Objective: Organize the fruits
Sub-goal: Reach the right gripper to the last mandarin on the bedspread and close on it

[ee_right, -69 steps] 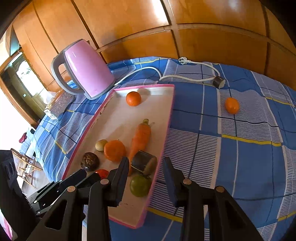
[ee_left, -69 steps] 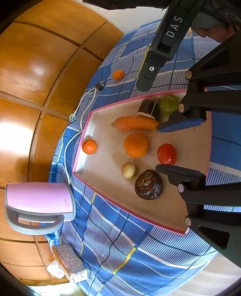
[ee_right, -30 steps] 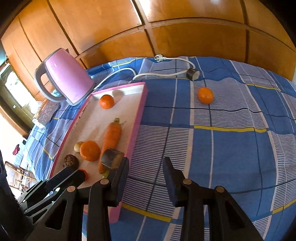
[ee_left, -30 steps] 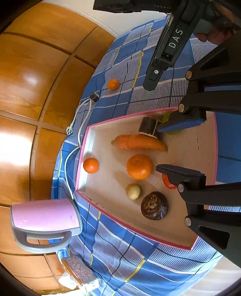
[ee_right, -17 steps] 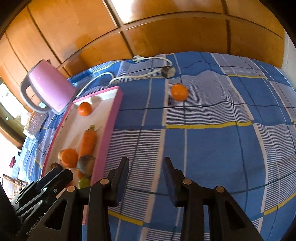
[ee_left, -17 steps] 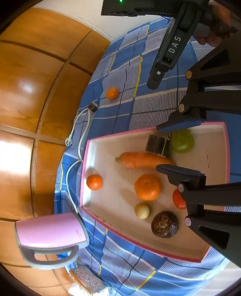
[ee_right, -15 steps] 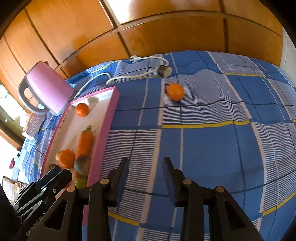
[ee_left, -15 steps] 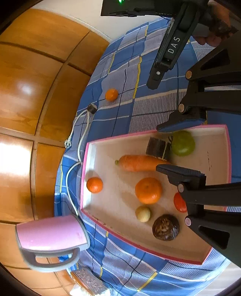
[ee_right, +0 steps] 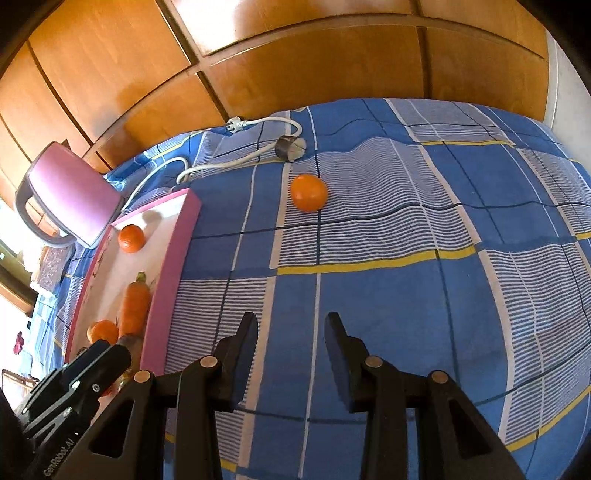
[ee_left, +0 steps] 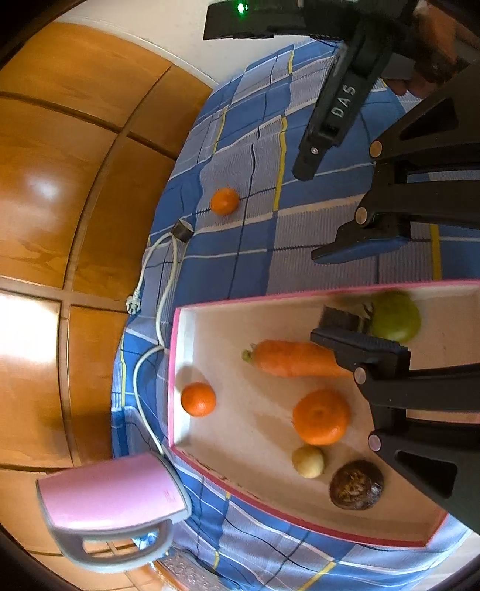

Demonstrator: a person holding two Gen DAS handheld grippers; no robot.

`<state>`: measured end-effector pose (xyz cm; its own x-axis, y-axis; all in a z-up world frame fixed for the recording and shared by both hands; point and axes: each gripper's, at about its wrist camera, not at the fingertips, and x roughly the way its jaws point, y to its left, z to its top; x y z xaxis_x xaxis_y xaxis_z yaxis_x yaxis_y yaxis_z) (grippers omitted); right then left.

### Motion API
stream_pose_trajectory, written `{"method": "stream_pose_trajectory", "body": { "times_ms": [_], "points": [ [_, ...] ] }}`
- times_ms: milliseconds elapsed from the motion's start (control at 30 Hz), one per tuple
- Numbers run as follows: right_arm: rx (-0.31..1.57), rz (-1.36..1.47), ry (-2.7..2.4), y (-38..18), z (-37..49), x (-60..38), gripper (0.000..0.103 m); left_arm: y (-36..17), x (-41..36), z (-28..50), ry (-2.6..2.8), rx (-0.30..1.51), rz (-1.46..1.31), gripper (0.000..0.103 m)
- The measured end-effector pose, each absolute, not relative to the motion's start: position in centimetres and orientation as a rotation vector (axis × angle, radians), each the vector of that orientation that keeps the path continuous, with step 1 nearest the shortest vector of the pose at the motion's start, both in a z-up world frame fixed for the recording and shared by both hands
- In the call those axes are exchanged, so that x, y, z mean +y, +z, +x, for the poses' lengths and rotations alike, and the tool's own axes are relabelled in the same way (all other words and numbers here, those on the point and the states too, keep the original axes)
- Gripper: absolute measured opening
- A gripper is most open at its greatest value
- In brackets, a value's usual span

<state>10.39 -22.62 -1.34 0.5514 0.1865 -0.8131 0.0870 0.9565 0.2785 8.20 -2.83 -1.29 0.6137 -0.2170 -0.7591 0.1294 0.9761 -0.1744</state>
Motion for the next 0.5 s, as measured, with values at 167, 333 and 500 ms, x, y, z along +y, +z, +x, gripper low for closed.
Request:
{"method": "stream_pose_trajectory", "body": {
  "times_ms": [167, 333, 500],
  "points": [
    [0.975, 0.280, 0.057, -0.9, 11.6, -22.9, 0.038, -1.1, -4.0, 9.7, -0.211, 0.886, -0.104, 0.036],
    [0.955, 0.273, 0.044, -0.4, 13.6, -23.6, 0.038, -1.2, -4.9, 11.5, -0.211, 0.886, -0.108, 0.036],
    [0.956, 0.266, 0.037, -0.7, 15.7, -23.9, 0.038, -1.4, -5.5, 13.4, -0.208, 0.890, -0.109, 0.036]
  ]
}}
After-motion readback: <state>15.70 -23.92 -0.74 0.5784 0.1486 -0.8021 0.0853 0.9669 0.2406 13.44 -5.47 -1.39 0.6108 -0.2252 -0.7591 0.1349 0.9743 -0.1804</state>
